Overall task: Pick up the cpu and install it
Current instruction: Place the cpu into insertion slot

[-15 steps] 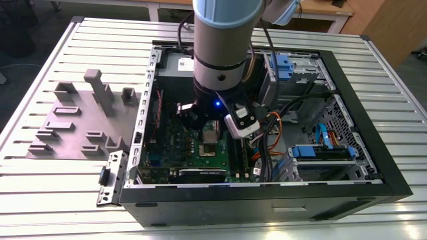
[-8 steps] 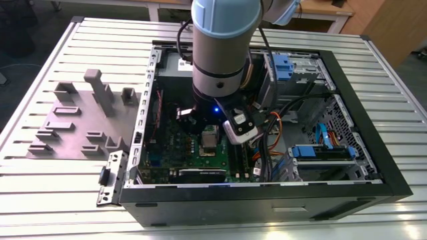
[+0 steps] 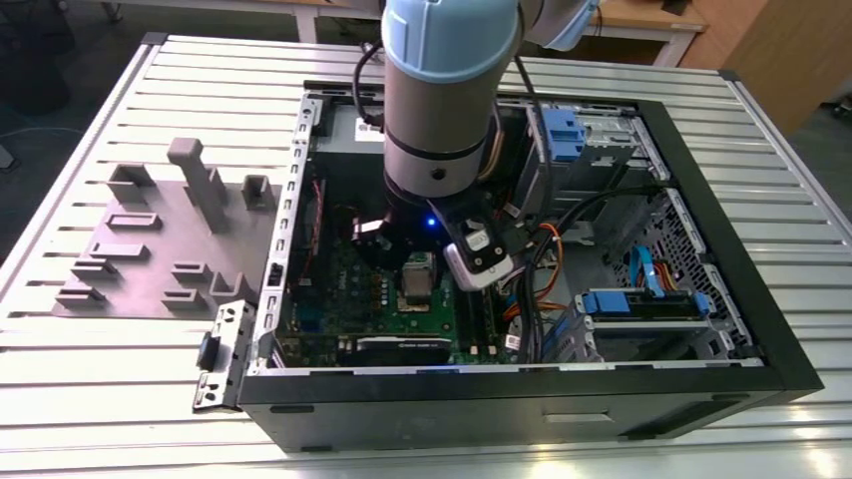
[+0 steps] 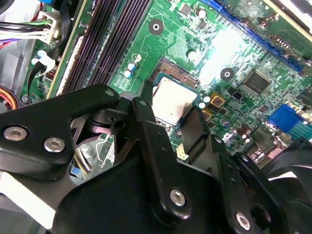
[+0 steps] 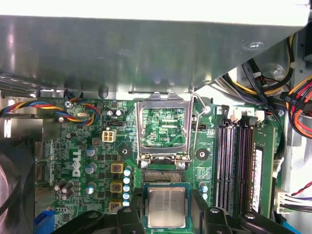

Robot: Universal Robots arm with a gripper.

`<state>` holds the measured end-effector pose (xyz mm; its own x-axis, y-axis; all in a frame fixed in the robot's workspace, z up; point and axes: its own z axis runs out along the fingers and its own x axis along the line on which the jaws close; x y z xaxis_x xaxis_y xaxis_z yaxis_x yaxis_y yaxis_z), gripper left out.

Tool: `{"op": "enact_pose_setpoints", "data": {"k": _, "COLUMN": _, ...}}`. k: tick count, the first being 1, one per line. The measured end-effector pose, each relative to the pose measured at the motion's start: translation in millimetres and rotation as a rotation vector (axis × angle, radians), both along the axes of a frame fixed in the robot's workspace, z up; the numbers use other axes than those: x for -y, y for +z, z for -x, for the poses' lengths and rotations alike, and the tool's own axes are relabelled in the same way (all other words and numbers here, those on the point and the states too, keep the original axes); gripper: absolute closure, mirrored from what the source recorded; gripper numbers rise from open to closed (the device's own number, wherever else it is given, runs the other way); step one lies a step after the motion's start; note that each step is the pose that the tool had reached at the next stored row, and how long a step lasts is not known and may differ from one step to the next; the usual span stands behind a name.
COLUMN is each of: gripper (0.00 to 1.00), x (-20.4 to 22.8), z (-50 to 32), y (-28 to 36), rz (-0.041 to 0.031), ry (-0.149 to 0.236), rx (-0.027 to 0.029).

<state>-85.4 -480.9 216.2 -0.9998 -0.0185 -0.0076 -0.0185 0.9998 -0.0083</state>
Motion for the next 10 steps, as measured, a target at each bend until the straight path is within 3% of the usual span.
{"op": "enact_pose_setpoints", "data": {"k": 10, "gripper": 0.53, "x": 0.0, "z": 0.5, "y": -7.5, "rz": 0.0003, "ry": -0.006, "rx": -0.0005}}
